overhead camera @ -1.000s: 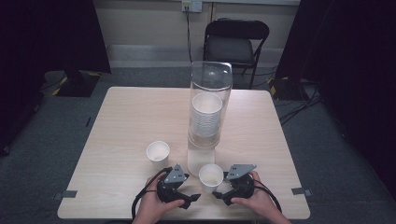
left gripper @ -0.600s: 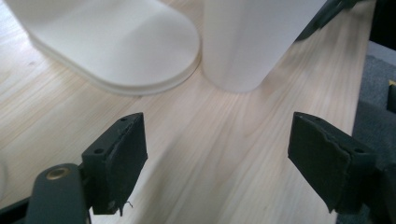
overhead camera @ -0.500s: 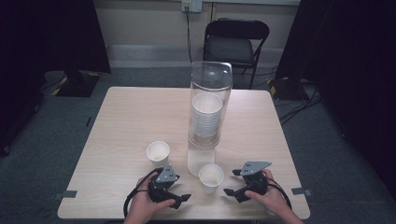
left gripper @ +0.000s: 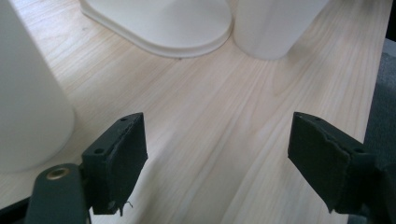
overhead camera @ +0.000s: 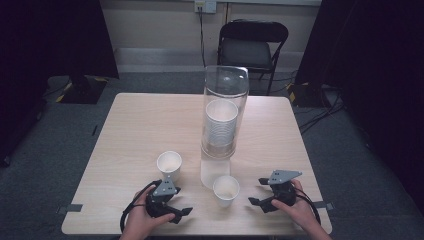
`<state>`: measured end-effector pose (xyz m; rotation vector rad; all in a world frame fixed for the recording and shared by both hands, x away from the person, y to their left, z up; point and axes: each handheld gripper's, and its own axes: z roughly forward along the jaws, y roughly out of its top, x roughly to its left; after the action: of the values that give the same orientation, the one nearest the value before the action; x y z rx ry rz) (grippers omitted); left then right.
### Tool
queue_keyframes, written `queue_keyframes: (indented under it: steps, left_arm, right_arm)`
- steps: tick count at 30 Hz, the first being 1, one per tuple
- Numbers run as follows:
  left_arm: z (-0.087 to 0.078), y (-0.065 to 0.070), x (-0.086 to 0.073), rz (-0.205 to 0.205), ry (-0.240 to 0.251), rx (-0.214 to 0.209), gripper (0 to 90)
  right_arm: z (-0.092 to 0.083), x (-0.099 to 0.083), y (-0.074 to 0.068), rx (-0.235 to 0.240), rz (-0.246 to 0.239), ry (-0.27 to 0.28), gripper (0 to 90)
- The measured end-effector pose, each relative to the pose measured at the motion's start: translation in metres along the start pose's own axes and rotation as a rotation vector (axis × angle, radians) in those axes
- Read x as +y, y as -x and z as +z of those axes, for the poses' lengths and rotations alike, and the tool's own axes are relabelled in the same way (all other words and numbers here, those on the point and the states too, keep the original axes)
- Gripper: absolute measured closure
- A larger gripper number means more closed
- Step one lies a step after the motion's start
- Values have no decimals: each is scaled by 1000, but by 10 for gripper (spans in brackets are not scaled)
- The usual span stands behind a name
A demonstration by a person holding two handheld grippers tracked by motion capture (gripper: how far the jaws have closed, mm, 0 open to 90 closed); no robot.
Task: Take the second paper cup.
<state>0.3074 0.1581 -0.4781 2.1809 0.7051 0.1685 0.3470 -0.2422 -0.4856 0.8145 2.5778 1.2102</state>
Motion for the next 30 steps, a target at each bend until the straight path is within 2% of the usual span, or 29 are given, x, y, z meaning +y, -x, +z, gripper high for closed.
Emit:
queue_keyframes:
  steps: [6,12,16,21,25,28,30]
  left_arm:
    - [-10,-12,-14,-26,3,8,194]
    - [-17,-19,-23,-18,-18,32,194]
    - [-19,-23,-27,-22,-30,30,194]
    - [-20,-27,-32,-24,-39,34,193]
    - [-23,-30,-37,-6,-63,44,187]
    - [-24,-31,-39,-4,-49,47,186]
    - [-24,-31,-41,26,-48,53,181]
  right_arm:
    - [-7,-5,8,-23,17,0,156]
    - [-17,-13,20,-65,36,-16,156]
    - [-26,-21,26,-92,38,-27,156]
    - [-37,-33,36,-96,73,-28,157]
    - [-41,-39,41,-108,74,-25,154]
    - [-39,-42,42,-107,77,-33,152]
    - [-37,-45,42,-124,51,-32,153]
